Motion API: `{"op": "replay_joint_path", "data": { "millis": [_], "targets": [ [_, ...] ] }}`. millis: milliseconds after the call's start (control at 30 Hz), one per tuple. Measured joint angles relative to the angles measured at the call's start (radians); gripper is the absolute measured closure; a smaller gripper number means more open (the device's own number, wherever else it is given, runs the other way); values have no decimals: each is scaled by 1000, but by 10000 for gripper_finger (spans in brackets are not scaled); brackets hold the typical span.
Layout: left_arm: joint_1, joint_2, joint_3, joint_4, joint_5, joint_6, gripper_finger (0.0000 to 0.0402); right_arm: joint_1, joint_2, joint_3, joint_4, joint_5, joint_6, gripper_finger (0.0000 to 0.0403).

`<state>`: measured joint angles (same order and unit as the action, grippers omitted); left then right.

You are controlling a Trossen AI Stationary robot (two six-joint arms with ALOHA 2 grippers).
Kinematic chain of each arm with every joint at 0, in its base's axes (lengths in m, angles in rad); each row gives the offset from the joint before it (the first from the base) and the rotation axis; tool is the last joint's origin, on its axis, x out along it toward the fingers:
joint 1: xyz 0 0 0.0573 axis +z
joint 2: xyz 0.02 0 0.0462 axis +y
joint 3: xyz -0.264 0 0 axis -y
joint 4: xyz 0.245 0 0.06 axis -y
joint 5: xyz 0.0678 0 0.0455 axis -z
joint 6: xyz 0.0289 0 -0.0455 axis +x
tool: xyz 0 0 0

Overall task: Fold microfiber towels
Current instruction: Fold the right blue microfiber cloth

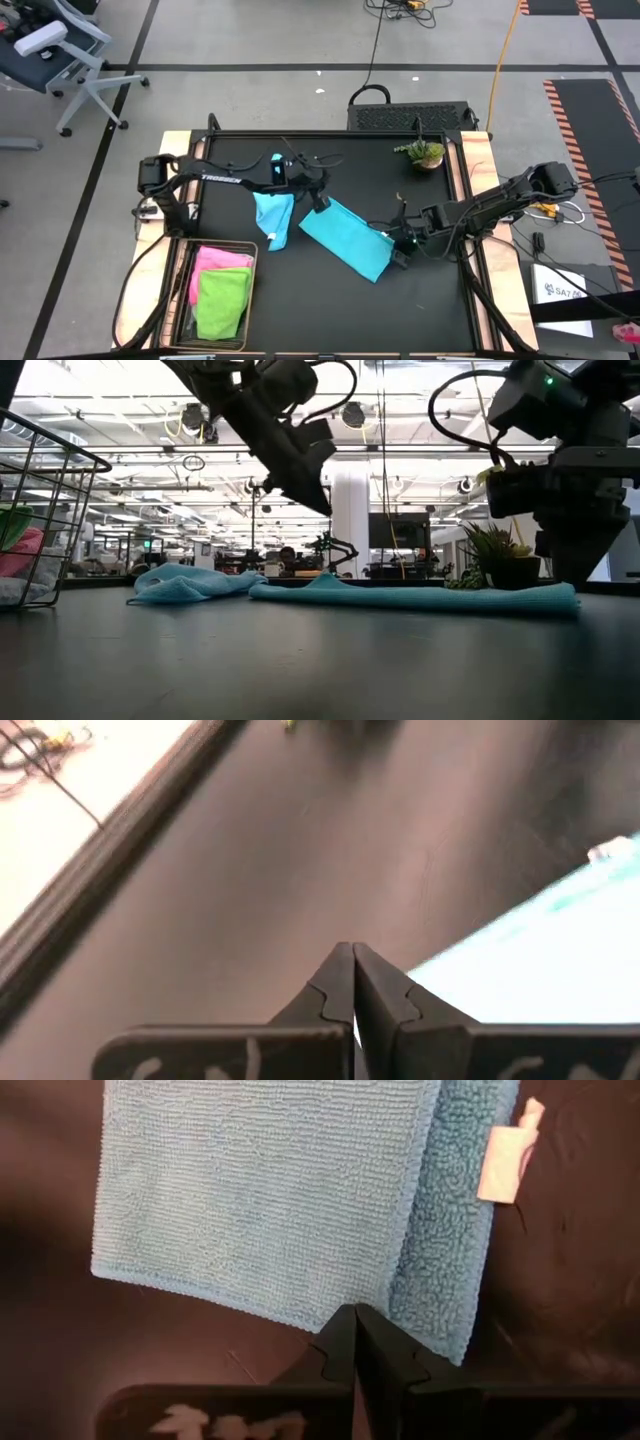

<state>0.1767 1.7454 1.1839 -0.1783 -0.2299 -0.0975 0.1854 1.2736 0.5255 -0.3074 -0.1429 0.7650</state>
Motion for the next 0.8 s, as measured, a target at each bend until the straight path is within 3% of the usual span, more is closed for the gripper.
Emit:
{"op": "replay_joint_path", "data": {
  "millis": [233,467,800],
  "targets": [
    [-33,-4,0,-108,-3,-31,400,67,14,0,107,60,157,403],
    [-101,-4,0,-294,54,-195,400,164,83,0,342,188,340,403],
    [-229,41,-51,-293,56,-331,398,86,2,0,539,249,247,403]
  ]
}}
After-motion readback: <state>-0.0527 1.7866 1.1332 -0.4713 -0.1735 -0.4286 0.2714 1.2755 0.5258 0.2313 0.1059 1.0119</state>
